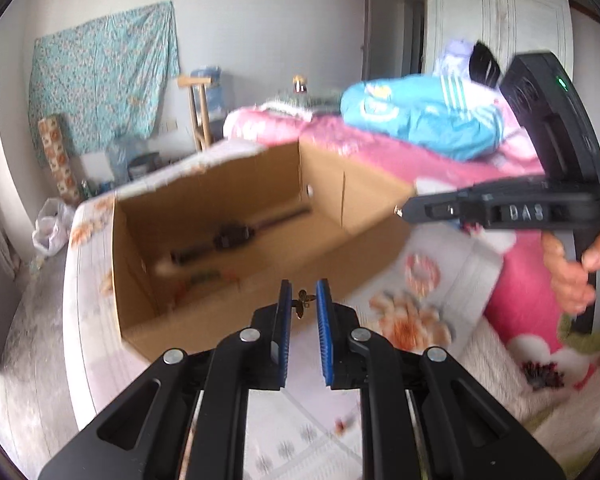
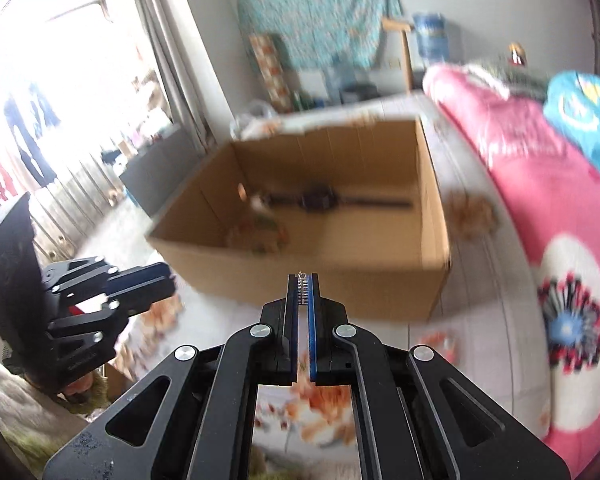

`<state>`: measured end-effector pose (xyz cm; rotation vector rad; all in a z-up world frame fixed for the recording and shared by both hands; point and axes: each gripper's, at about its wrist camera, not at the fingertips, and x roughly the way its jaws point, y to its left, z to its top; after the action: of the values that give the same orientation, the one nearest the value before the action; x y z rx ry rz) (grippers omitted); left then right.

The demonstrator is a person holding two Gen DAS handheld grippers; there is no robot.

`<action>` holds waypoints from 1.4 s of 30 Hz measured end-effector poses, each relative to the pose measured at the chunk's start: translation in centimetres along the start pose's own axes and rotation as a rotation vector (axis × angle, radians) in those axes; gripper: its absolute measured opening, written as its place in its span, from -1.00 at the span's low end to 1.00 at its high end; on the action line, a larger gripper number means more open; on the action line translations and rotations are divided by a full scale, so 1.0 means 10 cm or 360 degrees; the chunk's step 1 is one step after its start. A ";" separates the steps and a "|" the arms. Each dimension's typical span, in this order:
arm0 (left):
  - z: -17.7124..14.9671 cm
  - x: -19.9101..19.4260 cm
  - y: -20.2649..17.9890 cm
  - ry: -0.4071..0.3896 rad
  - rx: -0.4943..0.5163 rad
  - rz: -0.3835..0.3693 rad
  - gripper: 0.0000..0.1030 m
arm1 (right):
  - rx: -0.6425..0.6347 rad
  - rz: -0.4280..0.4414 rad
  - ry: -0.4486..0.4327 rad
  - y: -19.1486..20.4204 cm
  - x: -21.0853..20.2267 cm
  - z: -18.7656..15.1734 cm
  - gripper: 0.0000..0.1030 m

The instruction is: Organize jewelry

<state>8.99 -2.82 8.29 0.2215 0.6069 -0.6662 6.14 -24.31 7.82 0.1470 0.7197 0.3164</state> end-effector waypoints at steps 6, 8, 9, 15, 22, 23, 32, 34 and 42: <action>0.42 0.46 0.25 0.0035 -0.0098 -0.0019 -0.77 | 0.0041 0.0003 -0.0062 0.10 0.44 0.18 -0.96; 0.49 0.64 0.33 0.0100 -0.0130 -0.0015 -0.77 | 0.0044 -0.0055 -0.0026 0.07 0.59 0.26 -0.96; 0.53 0.76 0.38 0.0136 -0.0144 0.0001 -0.77 | 0.0058 -0.0092 0.0003 0.04 0.71 0.29 -0.96; 0.63 1.21 0.56 0.0276 -0.0216 0.0106 -0.76 | 0.0154 -0.0160 0.0044 -0.11 1.03 0.33 -0.90; 0.66 1.40 0.67 0.0338 -0.0291 0.0217 -0.64 | 0.0196 -0.0210 -0.0006 -0.24 1.06 0.37 -0.73; 0.66 1.39 0.68 0.0325 -0.0300 0.0219 -0.59 | 0.0193 -0.0213 -0.0014 -0.25 1.07 0.38 -0.70; 0.70 1.23 0.58 0.0247 -0.0269 0.0251 -0.25 | 0.0180 -0.0199 -0.0097 -0.20 0.90 0.37 -0.46; 0.71 1.15 0.56 0.0217 -0.0259 0.0257 -0.20 | 0.0175 -0.0200 -0.0121 -0.18 0.84 0.36 -0.43; 0.66 0.77 0.47 0.0138 -0.0238 0.0243 -0.08 | 0.0164 -0.0193 -0.0187 -0.07 0.63 0.33 -0.24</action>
<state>19.79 -5.67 9.07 0.1559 0.7122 -0.4634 12.93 -22.96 6.17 0.2171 0.6259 0.1537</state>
